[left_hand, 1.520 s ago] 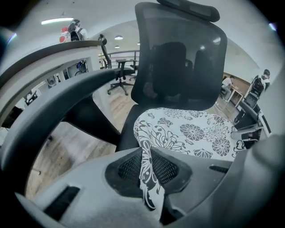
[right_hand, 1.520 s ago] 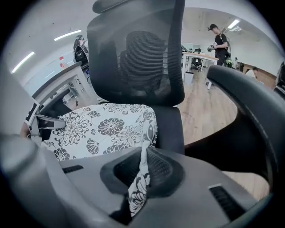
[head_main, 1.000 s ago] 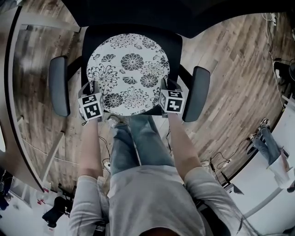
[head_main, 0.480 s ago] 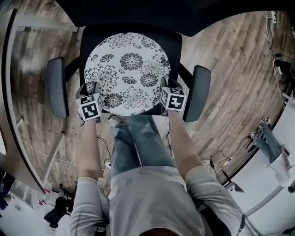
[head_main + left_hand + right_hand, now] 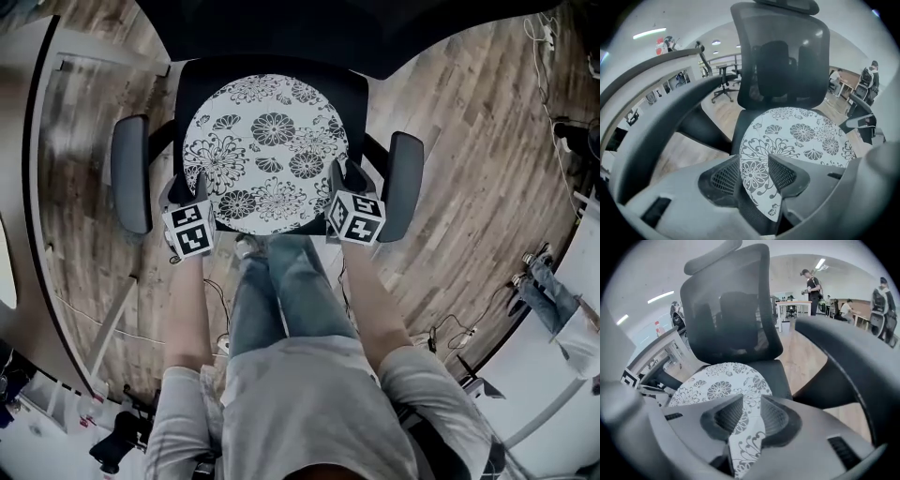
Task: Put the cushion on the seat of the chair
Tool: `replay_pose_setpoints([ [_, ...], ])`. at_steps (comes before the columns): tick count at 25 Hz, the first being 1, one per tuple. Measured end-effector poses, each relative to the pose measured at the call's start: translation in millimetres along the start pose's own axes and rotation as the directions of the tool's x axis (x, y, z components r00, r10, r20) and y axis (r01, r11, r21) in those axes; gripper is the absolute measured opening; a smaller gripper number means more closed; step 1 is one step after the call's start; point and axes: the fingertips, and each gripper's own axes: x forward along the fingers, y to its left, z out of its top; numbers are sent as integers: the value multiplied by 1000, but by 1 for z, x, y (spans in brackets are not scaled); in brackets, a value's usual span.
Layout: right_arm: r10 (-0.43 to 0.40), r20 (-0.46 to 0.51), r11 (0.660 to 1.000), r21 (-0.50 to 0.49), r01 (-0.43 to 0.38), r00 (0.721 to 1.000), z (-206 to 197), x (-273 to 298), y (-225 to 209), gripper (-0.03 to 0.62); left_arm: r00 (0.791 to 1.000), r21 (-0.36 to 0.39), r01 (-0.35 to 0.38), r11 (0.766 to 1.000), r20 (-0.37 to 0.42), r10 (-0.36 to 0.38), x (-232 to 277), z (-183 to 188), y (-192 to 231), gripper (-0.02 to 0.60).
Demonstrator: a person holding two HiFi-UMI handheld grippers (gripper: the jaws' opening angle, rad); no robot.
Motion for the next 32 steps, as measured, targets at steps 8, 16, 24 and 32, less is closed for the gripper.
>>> replay_pose_setpoints([
  [8,43,110,997,-63,-37,993,26,-47,38,18,985,11,56,998,161,-57,-55,30,-12,11],
  [16,83,203,993,-99,-64,976,47,-108,60,18,912,28,199,980,360,-196,-129,68,-22,11],
  [24,74,282,995,-88,-52,956,57,-166,75,18,853,71,215,974,472,-222,-193,93,-18,11],
  [32,104,360,986,-159,-49,927,69,-229,90,18,795,115,219,969,554,-246,-257,111,-23,11],
])
